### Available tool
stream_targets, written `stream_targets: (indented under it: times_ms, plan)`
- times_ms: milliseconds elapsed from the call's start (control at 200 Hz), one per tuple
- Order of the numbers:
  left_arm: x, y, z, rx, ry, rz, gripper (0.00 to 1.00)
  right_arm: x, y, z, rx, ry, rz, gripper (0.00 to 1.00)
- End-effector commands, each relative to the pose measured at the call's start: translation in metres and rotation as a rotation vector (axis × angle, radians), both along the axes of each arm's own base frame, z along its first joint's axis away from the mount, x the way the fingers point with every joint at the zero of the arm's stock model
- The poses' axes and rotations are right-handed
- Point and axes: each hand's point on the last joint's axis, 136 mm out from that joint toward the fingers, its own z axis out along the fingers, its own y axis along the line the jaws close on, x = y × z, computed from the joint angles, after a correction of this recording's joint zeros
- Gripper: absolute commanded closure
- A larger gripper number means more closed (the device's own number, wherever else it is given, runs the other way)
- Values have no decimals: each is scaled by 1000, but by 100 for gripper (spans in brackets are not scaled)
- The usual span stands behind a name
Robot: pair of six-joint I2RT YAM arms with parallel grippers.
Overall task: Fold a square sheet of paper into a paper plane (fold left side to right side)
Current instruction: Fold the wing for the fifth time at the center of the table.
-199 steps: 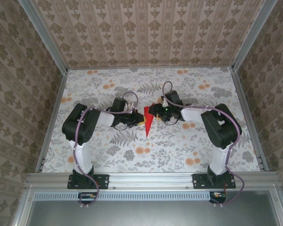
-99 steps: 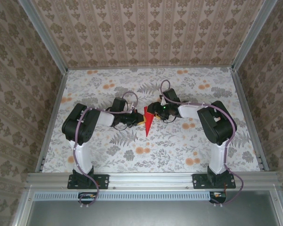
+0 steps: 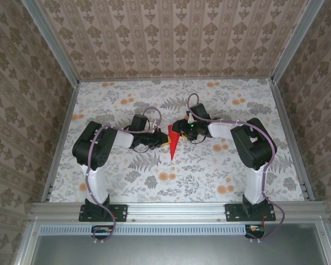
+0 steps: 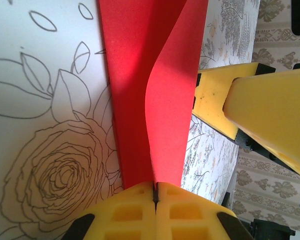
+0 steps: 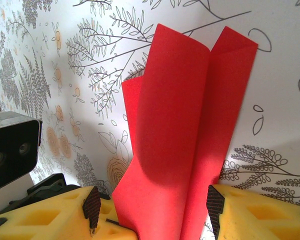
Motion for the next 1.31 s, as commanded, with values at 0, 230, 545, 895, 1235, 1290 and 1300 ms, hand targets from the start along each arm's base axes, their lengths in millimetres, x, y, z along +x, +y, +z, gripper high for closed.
stream_targets:
  times_ms: [0,230,545,895,1235,1290,1300]
  plan:
    - [3,1,-6,9,9,-10,95,4,-3,10,-23,-39,0,39]
    - [4,0,-5,7,5,-10,95,4,-4,16,-31,-53,3,39]
    - [3,0,-6,7,10,-11,95,5,3,20,-8,-67,18,39]
    - [4,0,-5,5,6,-11,96,6,6,24,3,-81,25,39]
    - [4,0,-5,7,7,-11,96,4,-1,33,-37,-102,21,39]
    - [4,0,-6,8,9,-11,96,4,1,33,-32,-101,26,39]
    - [4,0,-5,7,6,-11,96,4,1,33,-30,-99,27,39]
